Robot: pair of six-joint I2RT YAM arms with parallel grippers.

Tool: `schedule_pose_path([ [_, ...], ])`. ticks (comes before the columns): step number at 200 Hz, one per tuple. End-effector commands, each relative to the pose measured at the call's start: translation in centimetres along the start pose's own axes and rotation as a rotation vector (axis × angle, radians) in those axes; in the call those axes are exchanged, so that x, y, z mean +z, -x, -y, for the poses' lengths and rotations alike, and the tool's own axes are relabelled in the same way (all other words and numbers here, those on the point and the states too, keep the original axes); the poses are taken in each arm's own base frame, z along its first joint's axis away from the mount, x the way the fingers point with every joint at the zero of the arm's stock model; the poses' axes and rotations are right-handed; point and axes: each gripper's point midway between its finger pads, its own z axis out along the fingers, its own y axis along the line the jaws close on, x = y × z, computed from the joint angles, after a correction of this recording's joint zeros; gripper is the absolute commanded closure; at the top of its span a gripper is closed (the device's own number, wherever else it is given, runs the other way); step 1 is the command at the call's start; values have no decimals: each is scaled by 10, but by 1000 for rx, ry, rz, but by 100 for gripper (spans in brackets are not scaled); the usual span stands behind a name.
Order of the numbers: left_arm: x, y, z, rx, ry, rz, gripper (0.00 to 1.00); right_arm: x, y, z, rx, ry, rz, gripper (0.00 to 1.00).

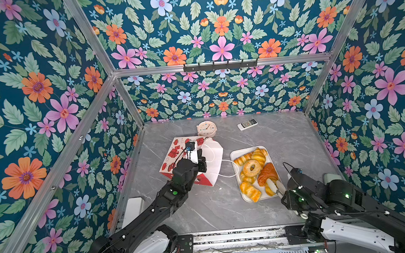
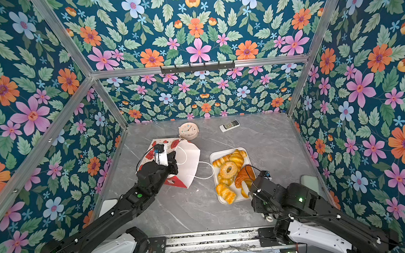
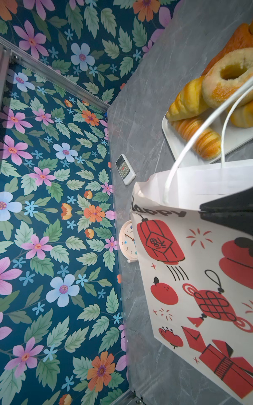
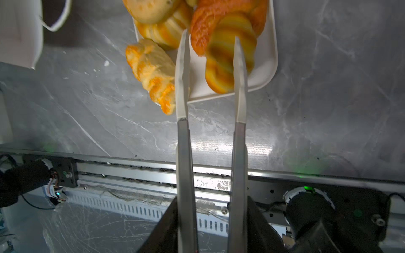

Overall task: Take the fake bread out of the paper bag
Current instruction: 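Carry the bun with the right gripper's tongs over the tray and lower it, then open the tongs to release the bun while the left gripper lifts the bag upright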

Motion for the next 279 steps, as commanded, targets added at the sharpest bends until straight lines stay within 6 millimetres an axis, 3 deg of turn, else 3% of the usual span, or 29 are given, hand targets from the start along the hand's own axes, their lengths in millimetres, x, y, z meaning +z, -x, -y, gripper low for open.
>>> schedule_pose_path([
  [1, -4, 6, 13, 46, -75, 4, 100, -13, 18, 9, 20, -6, 125, 56],
  [30, -17, 8, 31, 124, -195, 18, 100, -19, 31, 13, 21, -1, 213, 56],
  [70, -50, 3, 59, 255, -411, 1, 100, -13, 49, -8, -29, 25, 274, 57],
  [115, -82, -16, 70, 283, -538, -87, 100, -8, 71, -26, -94, 14, 342, 56],
  [152, -95, -24, 71, 315, -577, -140, 100, 1, 79, -32, -120, -5, 354, 55],
  [173, -98, -8, 75, 299, -589, -104, 100, 5, 83, -27, -128, -53, 358, 55],
  [202, -86, 22, 71, 234, -516, -46, 100, 9, 95, -13, -132, -147, 386, 55],
  [247, -68, 59, 74, 117, -474, 29, 100, 21, 134, 17, -134, -295, 414, 58],
  [279, -47, 86, 56, -38, -327, 65, 100, 47, 166, 40, -71, -299, 379, 59],
])
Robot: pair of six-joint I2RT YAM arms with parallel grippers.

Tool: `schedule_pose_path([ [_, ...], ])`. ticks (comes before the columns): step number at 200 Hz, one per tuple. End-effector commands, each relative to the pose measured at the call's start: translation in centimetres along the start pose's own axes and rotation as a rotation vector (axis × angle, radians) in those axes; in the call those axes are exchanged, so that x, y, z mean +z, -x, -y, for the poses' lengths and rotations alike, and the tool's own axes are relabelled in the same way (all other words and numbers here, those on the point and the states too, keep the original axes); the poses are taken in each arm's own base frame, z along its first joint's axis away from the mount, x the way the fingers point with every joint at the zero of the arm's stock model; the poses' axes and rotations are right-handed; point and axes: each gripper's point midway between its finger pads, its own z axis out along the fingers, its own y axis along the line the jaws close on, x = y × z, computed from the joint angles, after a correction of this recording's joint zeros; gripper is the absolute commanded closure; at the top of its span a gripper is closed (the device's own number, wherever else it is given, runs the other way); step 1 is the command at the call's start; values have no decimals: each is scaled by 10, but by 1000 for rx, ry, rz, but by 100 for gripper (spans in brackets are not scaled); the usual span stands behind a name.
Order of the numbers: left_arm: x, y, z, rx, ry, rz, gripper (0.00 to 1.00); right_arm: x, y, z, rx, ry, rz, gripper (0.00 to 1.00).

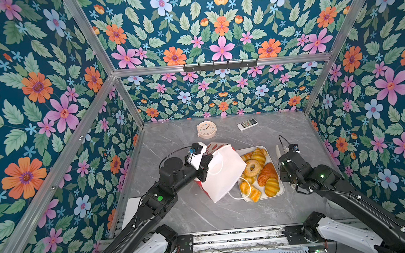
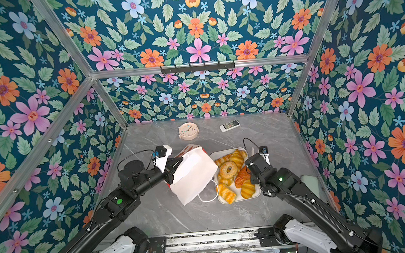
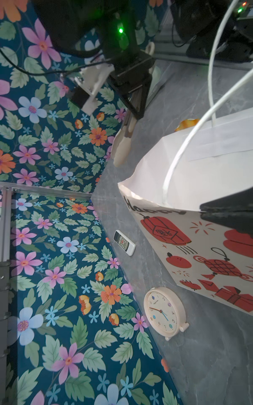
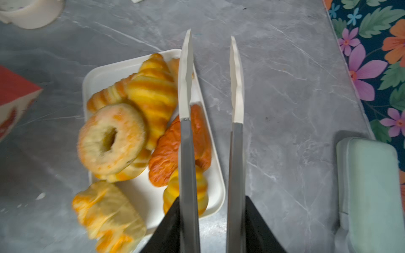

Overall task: Take the fake bread out of the paper bag
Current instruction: 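Open the tongs to release the bun while the left gripper lifts the bag upright, then lower the tongs beside the tray while the left gripper sets the bag down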

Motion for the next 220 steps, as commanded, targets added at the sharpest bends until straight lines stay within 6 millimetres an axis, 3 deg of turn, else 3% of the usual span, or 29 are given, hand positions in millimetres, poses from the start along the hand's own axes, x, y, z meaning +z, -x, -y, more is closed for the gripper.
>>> schedule_pose_path([
  [1, 3, 35, -24, -132, 129, 120, 100, 22, 25, -3, -14, 41, 27, 59],
  [53, 12, 68, -48, -356, 236, 225, 100, 94, 40, 25, -5, -111, -112, 60],
  [102, 21, 70, -59, -487, 261, 241, 100, 147, 41, 42, -9, -229, -233, 58],
  [123, 26, 68, -57, -531, 225, 254, 100, 158, 39, 48, 12, -253, -263, 50],
  [128, 27, 67, -57, -541, 220, 256, 100, 168, 32, 49, 8, -260, -291, 49],
  [159, 33, 58, -65, -605, 206, 270, 100, 171, 29, 49, 33, -257, -288, 37],
  [184, 37, 46, -82, -720, 194, 276, 100, 166, 30, 55, 43, -287, -266, 28],
  [187, 37, 45, -85, -739, 191, 279, 100, 159, 37, 55, 52, -281, -239, 27],
  [220, 42, 26, -108, -880, 138, 308, 100, 151, 38, 57, 58, -280, -220, 24],
])
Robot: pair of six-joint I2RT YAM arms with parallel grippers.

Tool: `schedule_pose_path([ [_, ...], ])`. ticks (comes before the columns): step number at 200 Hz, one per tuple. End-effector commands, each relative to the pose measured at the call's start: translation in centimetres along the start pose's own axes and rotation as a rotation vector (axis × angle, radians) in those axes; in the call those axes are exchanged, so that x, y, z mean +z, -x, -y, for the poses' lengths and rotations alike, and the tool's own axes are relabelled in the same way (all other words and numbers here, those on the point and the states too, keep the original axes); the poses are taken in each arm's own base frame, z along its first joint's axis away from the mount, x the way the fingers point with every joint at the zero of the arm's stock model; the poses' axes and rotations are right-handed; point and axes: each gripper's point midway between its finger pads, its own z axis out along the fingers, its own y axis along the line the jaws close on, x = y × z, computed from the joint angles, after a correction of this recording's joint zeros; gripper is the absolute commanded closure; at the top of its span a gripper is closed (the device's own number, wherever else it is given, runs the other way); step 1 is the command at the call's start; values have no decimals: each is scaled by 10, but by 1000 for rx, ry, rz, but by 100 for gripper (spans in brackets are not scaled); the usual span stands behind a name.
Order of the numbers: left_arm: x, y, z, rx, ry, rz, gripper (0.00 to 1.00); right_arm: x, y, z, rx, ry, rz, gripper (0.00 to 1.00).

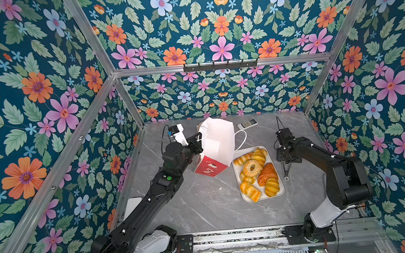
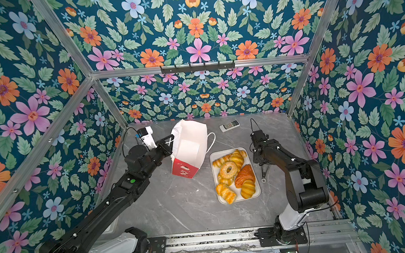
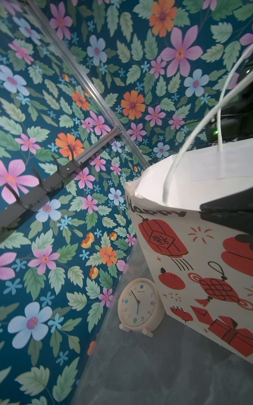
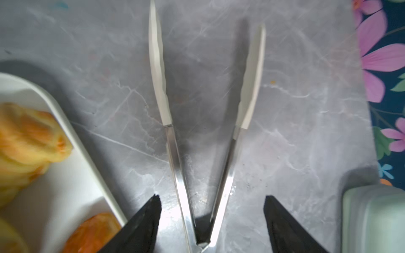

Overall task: Take the fake bread out of the paper bag
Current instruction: 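Lower the tongs beside the tray while the left gripper sets the bag down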

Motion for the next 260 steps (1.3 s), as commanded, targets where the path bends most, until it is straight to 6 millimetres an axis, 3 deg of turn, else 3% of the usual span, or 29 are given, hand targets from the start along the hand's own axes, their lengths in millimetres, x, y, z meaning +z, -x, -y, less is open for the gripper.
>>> schedule_pose_path([
  [1, 4, 8, 11, -135, -125, 9, 100, -2, 2, 5, 20, -19, 19, 24],
  [78, 24, 8, -8, -188, -131, -25, 100, 3, -6, -2, 27, 15, -4, 24],
  [175, 33, 15, 9, -436, -313, -28, 100, 8, -9, -7, 28, 33, -22, 24],
  [224, 39, 5, -5, -466, -284, -47, 99, 9, -9, -10, 32, 45, -29, 24],
  [260, 43, 1, -13, -480, -270, -60, 92, 11, -10, -11, 32, 46, -34, 24],
])
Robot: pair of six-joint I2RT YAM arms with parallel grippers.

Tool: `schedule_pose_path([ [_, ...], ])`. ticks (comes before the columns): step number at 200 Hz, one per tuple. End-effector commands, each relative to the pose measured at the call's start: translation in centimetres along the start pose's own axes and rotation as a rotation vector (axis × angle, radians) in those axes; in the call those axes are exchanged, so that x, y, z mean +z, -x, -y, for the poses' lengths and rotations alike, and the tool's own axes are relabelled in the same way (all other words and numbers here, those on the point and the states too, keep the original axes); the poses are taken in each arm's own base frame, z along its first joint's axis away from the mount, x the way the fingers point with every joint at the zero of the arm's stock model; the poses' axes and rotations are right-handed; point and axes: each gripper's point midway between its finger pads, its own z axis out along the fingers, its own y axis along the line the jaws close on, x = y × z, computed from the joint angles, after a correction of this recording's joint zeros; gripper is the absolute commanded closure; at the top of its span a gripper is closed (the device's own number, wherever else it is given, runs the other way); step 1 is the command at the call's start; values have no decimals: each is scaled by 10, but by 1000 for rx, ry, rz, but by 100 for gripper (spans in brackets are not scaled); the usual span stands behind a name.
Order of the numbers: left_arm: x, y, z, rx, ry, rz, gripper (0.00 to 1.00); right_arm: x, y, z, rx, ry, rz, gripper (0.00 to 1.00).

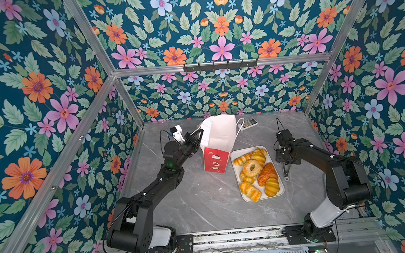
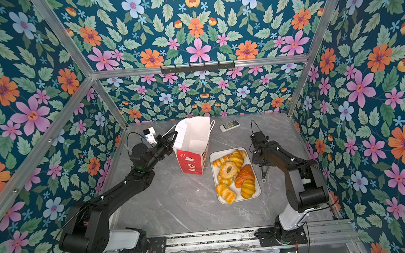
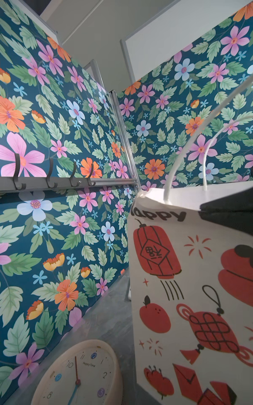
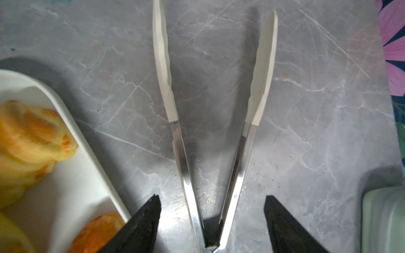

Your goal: Take the fake bread out of the paper bag

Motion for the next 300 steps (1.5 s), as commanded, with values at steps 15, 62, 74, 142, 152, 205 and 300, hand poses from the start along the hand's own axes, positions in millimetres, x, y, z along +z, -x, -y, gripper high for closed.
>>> schedule_pose_path([
  [15, 1, 3, 9, 5, -43, -1, 87, 1, 0, -3, 13, 11, -5, 24],
  [62, -3, 7, -1, 1, -8, 4, 70, 2, 0, -7, 17, 30, -8, 24],
  [74, -4, 9, -3, 3, 1, 7, 65, 2, 1, -8, 18, 35, -8, 24],
  [142, -26, 18, -22, 50, 117, 26, 48, 2, 2, -11, 19, 44, -5, 24],
  [152, -29, 20, -24, 72, 144, 27, 47, 2, 3, -11, 19, 45, -4, 24],
  [205, -49, 25, -35, 200, 311, 29, 37, 11, 0, -14, 11, 41, -27, 25],
  [300, -74, 12, -55, 261, 420, -21, 4, 13, -1, -16, 10, 43, -32, 25],
])
